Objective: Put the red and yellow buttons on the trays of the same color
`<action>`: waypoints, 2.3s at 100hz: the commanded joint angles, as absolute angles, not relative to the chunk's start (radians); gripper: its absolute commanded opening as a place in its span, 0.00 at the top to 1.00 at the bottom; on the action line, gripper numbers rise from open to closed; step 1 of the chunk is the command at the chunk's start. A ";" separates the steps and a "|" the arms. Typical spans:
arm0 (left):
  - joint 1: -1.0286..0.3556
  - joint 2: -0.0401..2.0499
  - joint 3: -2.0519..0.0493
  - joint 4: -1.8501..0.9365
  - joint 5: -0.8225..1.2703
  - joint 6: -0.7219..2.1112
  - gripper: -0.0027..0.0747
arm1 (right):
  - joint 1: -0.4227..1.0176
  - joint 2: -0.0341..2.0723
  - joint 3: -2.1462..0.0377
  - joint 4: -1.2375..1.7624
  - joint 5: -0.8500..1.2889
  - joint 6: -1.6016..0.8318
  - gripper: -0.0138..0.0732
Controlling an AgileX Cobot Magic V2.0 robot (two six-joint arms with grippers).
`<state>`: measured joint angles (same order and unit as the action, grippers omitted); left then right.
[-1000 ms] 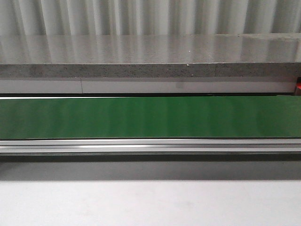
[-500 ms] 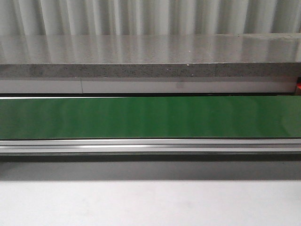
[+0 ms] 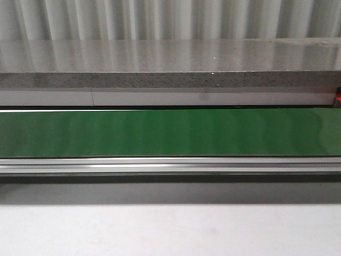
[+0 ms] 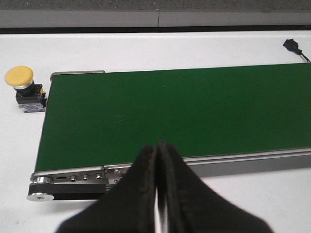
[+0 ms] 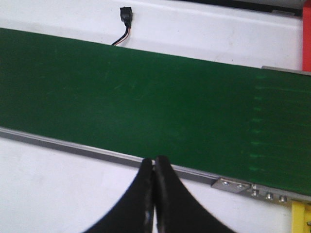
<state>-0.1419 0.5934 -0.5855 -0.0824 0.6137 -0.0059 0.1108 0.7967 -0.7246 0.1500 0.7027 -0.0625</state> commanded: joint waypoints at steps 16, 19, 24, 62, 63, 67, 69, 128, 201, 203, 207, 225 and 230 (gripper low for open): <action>-0.147 0.594 -0.613 -0.092 0.540 -0.010 0.99 | 0.111 0.587 -0.648 0.150 0.656 -0.078 0.92; -0.147 0.594 -0.613 -0.092 0.540 -0.010 0.99 | 0.111 0.557 -0.639 0.151 0.663 -0.078 0.92; -0.147 0.594 -0.613 -0.092 0.540 -0.010 0.99 | 0.111 0.514 -0.627 0.151 0.669 -0.078 0.92; -0.147 0.594 -0.613 -0.092 0.540 -0.010 0.99 | 0.111 0.277 -0.559 0.149 0.701 -0.078 0.92; -0.147 0.594 -0.613 -0.092 0.537 -0.010 0.99 | 0.111 0.277 -0.559 0.149 0.701 -0.078 0.92; -0.147 0.594 -0.613 -0.092 0.526 -0.010 0.99 | 0.111 0.277 -0.559 0.149 0.702 -0.078 0.92; -0.147 0.594 -0.613 -0.092 0.521 -0.010 0.99 | 0.111 0.277 -0.559 0.149 0.703 -0.078 0.92; -0.041 0.870 -0.811 0.000 0.485 -0.121 0.99 | 0.111 0.277 -0.559 0.149 0.720 -0.078 0.92; 0.366 1.254 -1.036 0.000 0.982 -0.170 0.20 | 0.111 0.277 -0.559 0.149 0.731 -0.078 0.92; 0.378 1.262 -1.036 0.000 0.999 -0.174 0.20 | 0.111 0.277 -0.559 0.149 0.731 -0.078 0.92; 0.403 1.278 -1.036 0.000 1.031 -0.176 0.20 | 0.111 0.277 -0.559 0.149 0.731 -0.078 0.92; 0.516 1.330 -1.036 0.000 1.068 -0.176 0.20 | 0.111 0.277 -0.559 0.149 0.731 -0.078 0.92; 0.540 1.346 -1.036 0.000 1.067 -0.174 0.20 | 0.111 0.277 -0.559 0.149 0.731 -0.078 0.92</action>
